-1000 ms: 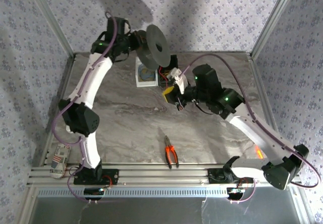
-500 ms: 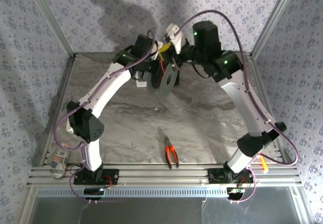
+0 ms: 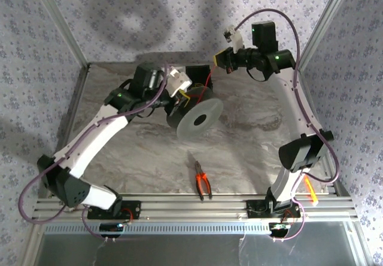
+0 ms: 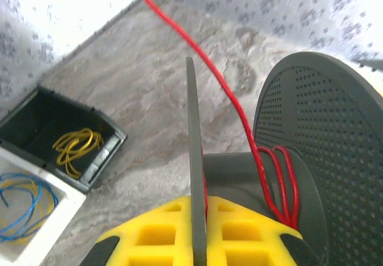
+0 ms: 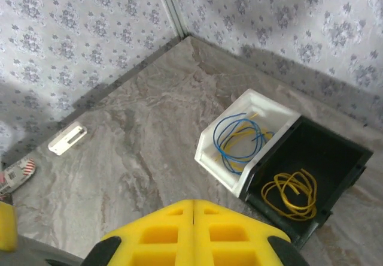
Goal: Wrap the cables
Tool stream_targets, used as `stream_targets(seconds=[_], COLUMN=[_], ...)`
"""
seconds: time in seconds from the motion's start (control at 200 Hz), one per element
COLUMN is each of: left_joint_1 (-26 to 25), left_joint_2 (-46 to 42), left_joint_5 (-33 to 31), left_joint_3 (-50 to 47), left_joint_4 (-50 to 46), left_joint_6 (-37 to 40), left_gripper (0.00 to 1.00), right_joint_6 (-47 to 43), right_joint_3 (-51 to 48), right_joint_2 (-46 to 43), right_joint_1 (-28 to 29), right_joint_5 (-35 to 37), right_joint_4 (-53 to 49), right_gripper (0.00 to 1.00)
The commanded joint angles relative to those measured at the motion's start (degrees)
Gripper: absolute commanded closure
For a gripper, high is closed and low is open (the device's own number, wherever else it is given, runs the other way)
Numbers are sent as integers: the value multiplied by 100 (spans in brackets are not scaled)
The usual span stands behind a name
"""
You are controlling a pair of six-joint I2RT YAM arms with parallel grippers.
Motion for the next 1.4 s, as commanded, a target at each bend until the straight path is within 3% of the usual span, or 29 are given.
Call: stream_targets(seconds=[0.0,0.095,0.25,0.5,0.65,0.745,0.944,1.264,1.394], left_joint_1=[539,992,1216,1589,2071,2290,2440,2423,2364], left_joint_2=[-628,-775,-601,-335,-35,167,595,1010,1142], left_joint_5=[1992,2531,3089,3052,2349,1780,779,-1020,-1238], left_joint_3=[-291,-273,32,-229,-369,-431,-464,-764,-759], left_joint_4=[199,963,1957,5090,6665,7170,7719,8094,8129], left_joint_6=[-175,-664,-1320,-3663,-5205,-5944,-6977,-8514,-8819], left_gripper=[100,100,100,100,100,100,100,100,100], right_joint_6=[289,538,1028,1686,2044,2241,2419,2690,2912], right_joint_3=[-660,-1417,-2351,-3367,-3976,-4231,-4811,-5276,-5439], right_joint_2=[-285,-508,-743,-929,-1063,-1098,-1108,-963,-869], right_joint_1=[-520,-584,-659,-667,-675,-657,-440,373,595], right_joint_5=[290,47,-176,-148,-106,-103,-31,411,574], right_joint_4=[1387,1804,2413,3245,3836,4124,4508,5678,6359], right_gripper=[100,100,100,100,100,100,100,100,100])
